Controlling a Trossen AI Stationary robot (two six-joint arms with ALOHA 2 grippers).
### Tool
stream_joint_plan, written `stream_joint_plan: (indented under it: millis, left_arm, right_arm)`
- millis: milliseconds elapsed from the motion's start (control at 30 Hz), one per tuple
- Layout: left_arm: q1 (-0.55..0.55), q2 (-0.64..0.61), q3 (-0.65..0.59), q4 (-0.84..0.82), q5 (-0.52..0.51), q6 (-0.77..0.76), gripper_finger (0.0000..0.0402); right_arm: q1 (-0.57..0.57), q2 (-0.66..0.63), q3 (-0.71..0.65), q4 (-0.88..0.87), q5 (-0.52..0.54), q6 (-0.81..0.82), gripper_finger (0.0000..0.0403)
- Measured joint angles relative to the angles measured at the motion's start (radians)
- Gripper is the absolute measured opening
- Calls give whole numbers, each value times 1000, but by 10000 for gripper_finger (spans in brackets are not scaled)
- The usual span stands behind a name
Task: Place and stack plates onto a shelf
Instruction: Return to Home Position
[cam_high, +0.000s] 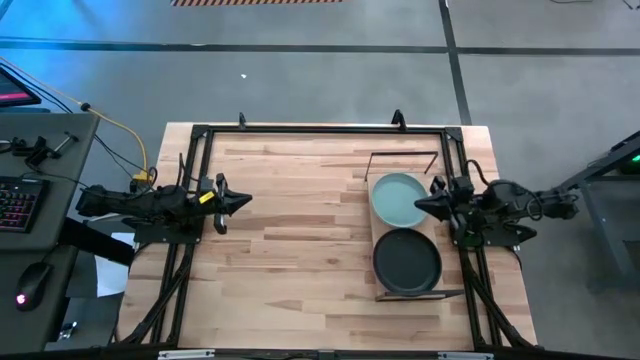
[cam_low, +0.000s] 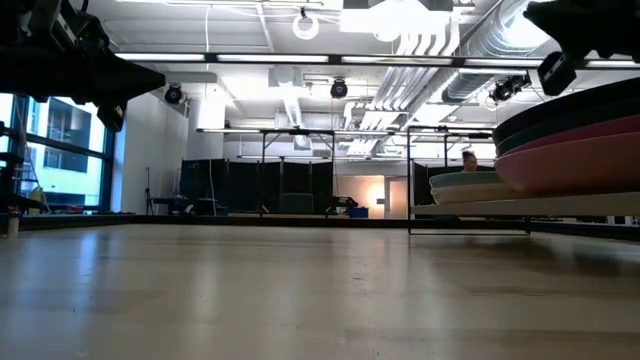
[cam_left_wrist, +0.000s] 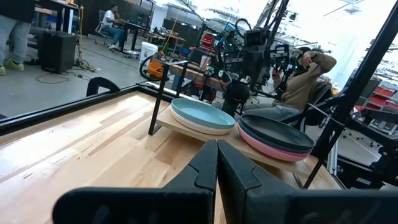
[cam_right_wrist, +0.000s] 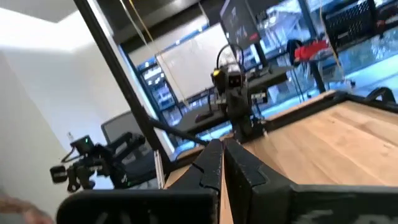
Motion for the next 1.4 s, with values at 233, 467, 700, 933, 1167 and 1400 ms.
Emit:
stream_joint_plan:
  millis: [233,467,700,933,1167,1400]
  left_arm:
    - [0,0,0,0,1,0,1]
    - [0,0,0,0,1,0,1]
    - [0,0,0,0,0,0,1]
    - [0,0,0,0,0,0,1]
    - [0,0,0,0,0,0,1]
    - [-2,-18,0,2,-1,0,1]
  right_arm:
    - [-16,-2,-126,181,-11,-1,0]
    - [-18,-4,-173,221,-40,-35,0]
    - [-18,-11,-173,88,-62,-191,0]
    - [-17,-8,-173,17,-68,-215,0]
    - [-17,-8,-173,16,-68,-104,0]
    - [-17,-8,-173,16,-68,-24,0]
